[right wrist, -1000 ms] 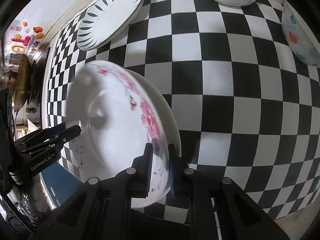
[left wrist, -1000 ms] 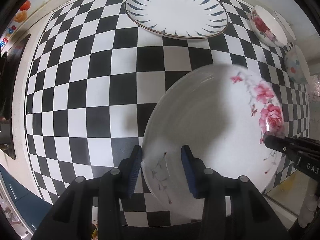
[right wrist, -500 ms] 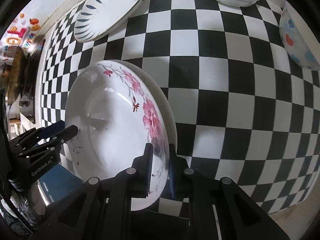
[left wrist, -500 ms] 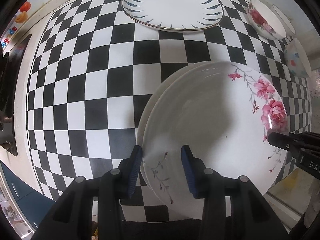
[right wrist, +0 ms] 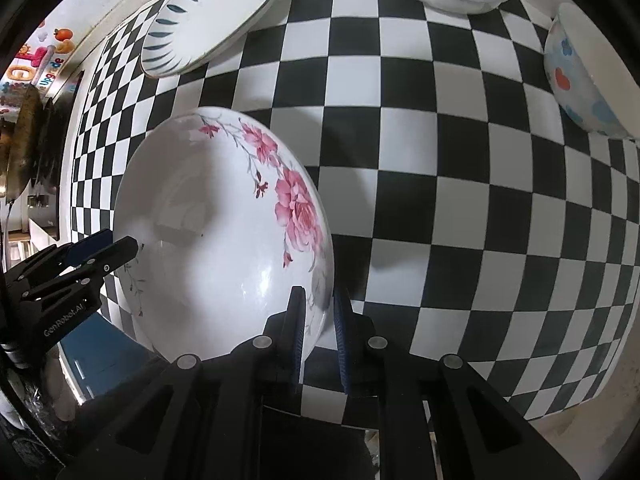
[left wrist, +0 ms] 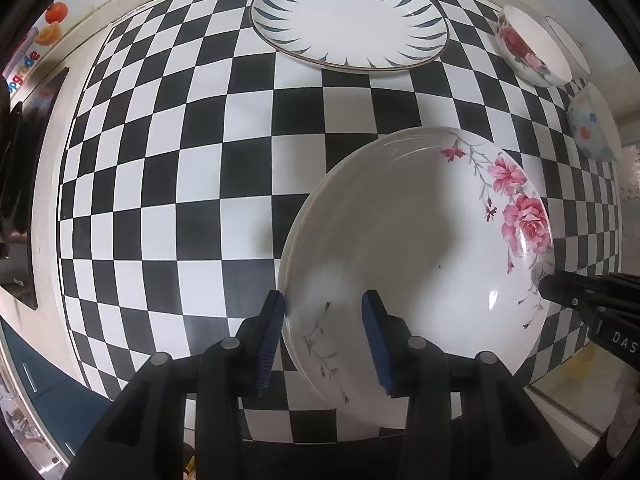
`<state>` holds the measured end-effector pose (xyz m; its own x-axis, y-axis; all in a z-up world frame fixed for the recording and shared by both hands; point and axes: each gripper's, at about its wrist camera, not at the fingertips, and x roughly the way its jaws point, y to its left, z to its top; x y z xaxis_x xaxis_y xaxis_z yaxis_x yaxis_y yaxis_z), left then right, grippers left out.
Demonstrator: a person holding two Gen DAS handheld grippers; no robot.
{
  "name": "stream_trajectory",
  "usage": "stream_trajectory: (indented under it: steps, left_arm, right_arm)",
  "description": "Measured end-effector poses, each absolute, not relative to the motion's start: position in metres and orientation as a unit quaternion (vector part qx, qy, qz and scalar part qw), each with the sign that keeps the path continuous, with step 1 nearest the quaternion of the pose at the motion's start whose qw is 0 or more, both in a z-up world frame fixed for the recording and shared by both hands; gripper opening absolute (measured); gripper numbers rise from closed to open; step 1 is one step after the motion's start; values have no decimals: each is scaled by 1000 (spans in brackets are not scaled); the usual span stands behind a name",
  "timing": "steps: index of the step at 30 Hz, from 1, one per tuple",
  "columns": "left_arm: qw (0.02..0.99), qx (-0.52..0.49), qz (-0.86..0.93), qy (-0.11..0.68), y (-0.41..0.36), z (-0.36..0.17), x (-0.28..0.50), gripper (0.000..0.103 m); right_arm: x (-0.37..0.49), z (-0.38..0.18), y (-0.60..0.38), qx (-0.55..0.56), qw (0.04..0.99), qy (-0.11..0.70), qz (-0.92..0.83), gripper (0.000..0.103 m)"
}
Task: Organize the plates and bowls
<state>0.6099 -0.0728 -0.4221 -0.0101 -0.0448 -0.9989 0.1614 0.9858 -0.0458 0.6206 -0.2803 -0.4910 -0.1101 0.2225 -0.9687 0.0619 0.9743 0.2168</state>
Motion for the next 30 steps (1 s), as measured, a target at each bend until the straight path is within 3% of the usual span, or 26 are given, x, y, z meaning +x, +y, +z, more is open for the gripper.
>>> stream_trajectory:
  steps: [12,17,23,30]
  left_arm:
    - [747,12,-51,663,-72,-368,608,39]
    - [761,-11,-47,647,-63,-347,639,42]
    - [770,-26,-37,637,-36,-338,702,42]
    - [749,-34,-53,660,-18,-371,780,42]
  right_arm:
    - [631,-465,-284,98,681,722,79,17]
    - [653,-442,-289,142,697,695,103,52]
    - [696,-426,-291,184,714,667,101,55]
    - [770,-437,-276,192,719,664,74,55]
